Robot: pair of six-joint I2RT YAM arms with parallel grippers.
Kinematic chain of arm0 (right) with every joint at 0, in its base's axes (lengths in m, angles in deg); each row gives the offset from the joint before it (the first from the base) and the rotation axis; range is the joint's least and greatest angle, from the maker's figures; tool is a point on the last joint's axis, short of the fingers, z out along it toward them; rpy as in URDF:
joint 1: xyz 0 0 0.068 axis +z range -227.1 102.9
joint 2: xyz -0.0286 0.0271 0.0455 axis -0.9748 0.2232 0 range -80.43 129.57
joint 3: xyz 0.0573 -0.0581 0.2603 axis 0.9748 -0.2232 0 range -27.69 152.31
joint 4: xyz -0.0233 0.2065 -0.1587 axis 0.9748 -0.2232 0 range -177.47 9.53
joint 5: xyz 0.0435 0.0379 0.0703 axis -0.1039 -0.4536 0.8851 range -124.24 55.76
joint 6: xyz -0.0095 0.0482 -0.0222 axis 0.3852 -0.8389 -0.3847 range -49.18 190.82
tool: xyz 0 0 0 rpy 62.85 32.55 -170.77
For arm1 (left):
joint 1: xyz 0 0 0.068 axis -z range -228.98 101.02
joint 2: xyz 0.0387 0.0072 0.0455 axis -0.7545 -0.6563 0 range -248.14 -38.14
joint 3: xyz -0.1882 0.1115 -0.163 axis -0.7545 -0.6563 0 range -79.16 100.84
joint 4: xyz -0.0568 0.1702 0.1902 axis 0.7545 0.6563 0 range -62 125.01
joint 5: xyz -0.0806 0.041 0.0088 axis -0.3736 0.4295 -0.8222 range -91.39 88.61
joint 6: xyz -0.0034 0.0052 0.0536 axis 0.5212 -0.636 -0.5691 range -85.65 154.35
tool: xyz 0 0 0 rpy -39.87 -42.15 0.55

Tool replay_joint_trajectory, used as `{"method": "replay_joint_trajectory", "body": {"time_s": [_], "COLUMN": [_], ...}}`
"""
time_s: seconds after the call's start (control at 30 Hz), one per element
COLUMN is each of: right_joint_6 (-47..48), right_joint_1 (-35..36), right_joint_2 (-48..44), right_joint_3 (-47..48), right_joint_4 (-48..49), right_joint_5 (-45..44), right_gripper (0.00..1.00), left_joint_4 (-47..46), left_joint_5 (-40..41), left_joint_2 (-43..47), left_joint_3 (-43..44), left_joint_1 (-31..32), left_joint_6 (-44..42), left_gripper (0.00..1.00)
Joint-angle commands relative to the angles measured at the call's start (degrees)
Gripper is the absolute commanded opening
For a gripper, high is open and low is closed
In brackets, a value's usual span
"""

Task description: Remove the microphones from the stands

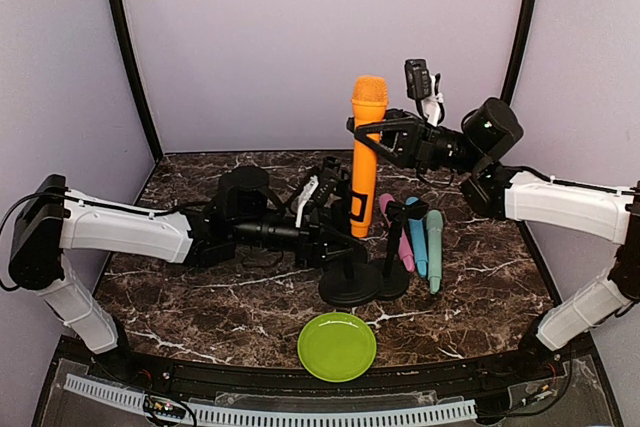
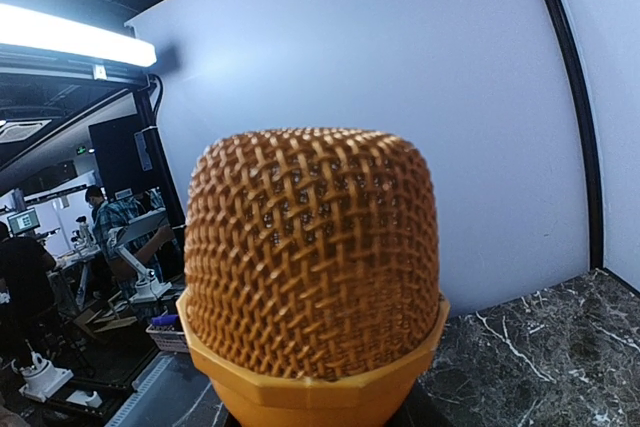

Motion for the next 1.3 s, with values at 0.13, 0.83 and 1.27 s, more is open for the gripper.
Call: {"method": "replay_joint_trajectory", "body": {"time_s": [0.13, 0.83, 1.27], "right_joint_6": [0.6, 6.4, 18.9], "right_joint_1": [-0.6, 0.0, 11.6], "right_joint_2": [-4.1, -7.6, -2.4], "right_joint_3": [-1.7, 0.0, 9.5], "right_joint_4": [4.2, -18.3, -36.3], "right_joint_5": [-5.3, -30.9, -49.4], "right_gripper": [0.00, 0.99, 0.97], "left_joint_4": [-2.9, -5.1, -4.3], "left_joint_5": [3.5, 24.5, 33.3], "left_joint_2": [2.4, 11.2, 11.9], "left_joint_3": [-0.6, -10.1, -9.6], "left_joint_1": [0.6, 0.7, 0.7], "left_joint_6": [-0.2, -4.8, -3.0], "left_gripper": [0.15, 0.00, 0.00]}}
